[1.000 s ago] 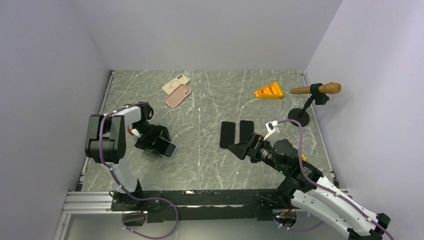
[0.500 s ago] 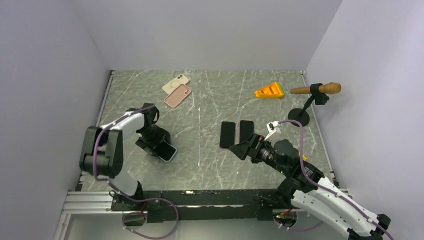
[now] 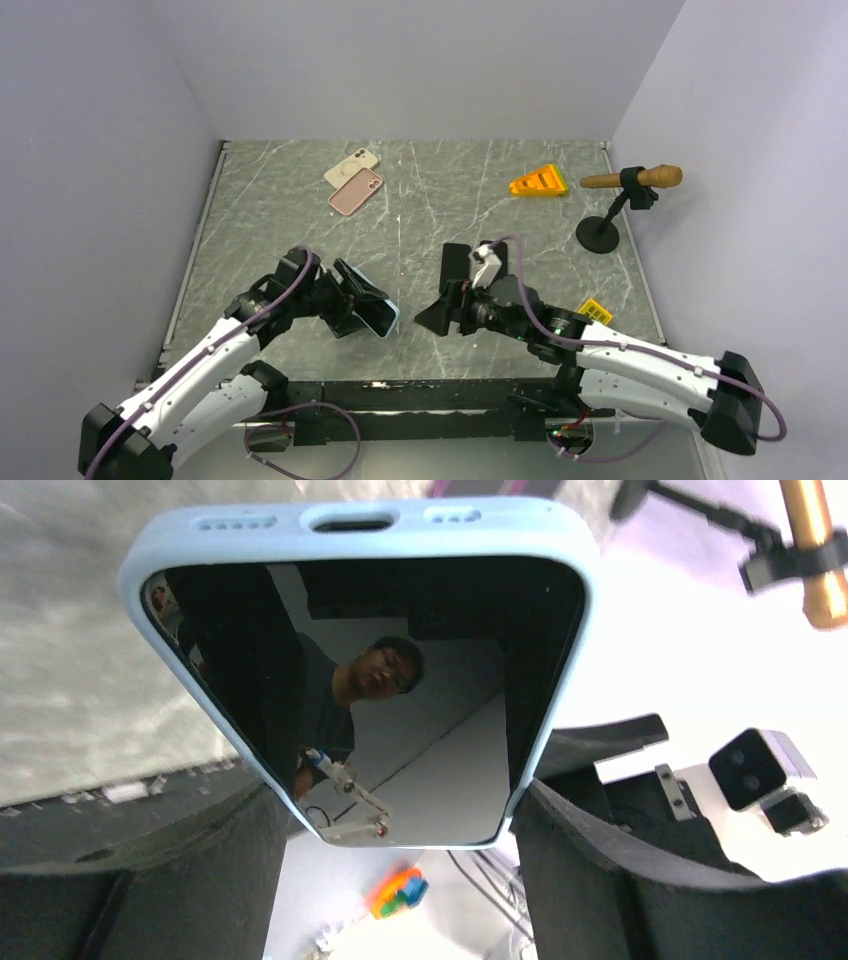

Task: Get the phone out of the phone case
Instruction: Pick up the phone at the center of the board, then adjust the phone.

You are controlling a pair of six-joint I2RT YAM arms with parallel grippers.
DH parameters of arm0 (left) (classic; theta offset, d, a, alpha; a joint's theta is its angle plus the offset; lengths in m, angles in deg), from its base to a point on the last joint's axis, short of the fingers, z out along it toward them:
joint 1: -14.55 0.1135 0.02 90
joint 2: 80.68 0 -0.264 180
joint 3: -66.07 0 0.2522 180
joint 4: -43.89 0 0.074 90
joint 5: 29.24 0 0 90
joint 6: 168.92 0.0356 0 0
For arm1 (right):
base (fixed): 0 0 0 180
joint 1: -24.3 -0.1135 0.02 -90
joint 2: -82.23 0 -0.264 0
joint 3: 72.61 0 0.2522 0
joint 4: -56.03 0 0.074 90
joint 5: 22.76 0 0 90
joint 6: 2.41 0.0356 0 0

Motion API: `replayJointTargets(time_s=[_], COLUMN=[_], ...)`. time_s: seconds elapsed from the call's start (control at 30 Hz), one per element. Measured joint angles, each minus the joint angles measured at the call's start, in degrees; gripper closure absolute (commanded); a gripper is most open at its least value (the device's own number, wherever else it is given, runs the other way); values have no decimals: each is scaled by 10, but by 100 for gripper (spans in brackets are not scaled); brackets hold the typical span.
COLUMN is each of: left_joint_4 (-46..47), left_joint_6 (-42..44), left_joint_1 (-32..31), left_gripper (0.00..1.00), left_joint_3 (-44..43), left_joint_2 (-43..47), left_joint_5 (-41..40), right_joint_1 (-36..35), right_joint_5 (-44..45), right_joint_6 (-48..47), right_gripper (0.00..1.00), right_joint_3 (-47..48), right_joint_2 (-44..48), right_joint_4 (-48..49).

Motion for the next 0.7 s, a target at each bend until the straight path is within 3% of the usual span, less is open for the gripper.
replayJointTargets(time_s=[0.07, 0.27, 0.5, 0.57, 0.63, 0.7], left_joint_4=[20, 63, 85, 90, 101, 109], left_joint_6=[-31, -89, -113, -120, -127, -132], left_joint_1=[-37, -113, -161, -172, -182, -189], left_gripper=[100, 100, 100, 100, 100, 97], left_joint_3=[5, 22, 22, 22, 22, 22], left_joint_2=[15, 2, -6, -6, -7, -11], left_joint_5=[-3, -16, -35, -39, -42, -45], right_joint_1=[-38, -147, -165, -165, -165, -166], right_joint_5=[5, 47, 122, 143, 154, 164], right_joint_6=[-4, -23, -1, 6, 12, 9], right_gripper=[15, 42, 62, 77, 100, 100], right_joint_3=[0, 17, 25, 25, 25, 25], right_joint_2=[-27, -117, -143, -138, -131, -126], right_joint_4=[45, 129, 135, 130, 128, 122])
